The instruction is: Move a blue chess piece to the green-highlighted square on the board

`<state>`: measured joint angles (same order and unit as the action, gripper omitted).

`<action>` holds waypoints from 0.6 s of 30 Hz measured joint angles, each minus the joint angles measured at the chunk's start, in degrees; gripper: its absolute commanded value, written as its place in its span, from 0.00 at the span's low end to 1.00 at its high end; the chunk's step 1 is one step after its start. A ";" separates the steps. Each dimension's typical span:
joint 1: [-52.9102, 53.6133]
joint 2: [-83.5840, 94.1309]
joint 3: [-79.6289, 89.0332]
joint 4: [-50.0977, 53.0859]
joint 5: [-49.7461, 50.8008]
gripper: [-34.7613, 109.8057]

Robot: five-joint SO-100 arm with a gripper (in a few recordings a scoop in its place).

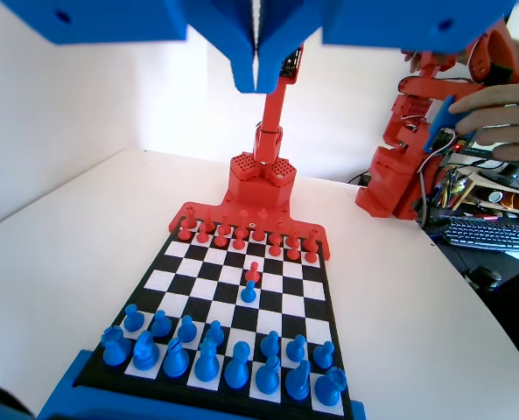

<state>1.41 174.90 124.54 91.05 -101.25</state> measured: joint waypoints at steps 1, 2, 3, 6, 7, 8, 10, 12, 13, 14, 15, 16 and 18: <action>0.00 0.00 0.00 0.00 0.00 0.25; 0.00 0.00 0.00 0.00 0.00 0.25; 0.00 0.00 0.00 0.00 0.00 0.25; 0.00 0.00 0.00 0.00 0.00 0.25; 0.00 0.00 0.00 0.00 0.00 0.25; 0.00 0.00 0.00 0.00 0.00 0.25; 0.00 0.00 0.00 0.00 0.00 0.25; 0.00 0.00 0.00 -0.53 -1.23 0.25; 0.00 0.00 0.00 -0.70 -2.02 0.25; 0.00 -0.09 0.00 -0.88 -2.64 0.25; -0.44 -0.18 0.00 -1.05 -2.99 0.25; -0.79 -0.44 -0.09 -1.05 -3.16 0.25; -1.05 -2.46 -1.05 -1.05 -3.43 0.25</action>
<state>0.35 172.44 123.49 90.00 -104.68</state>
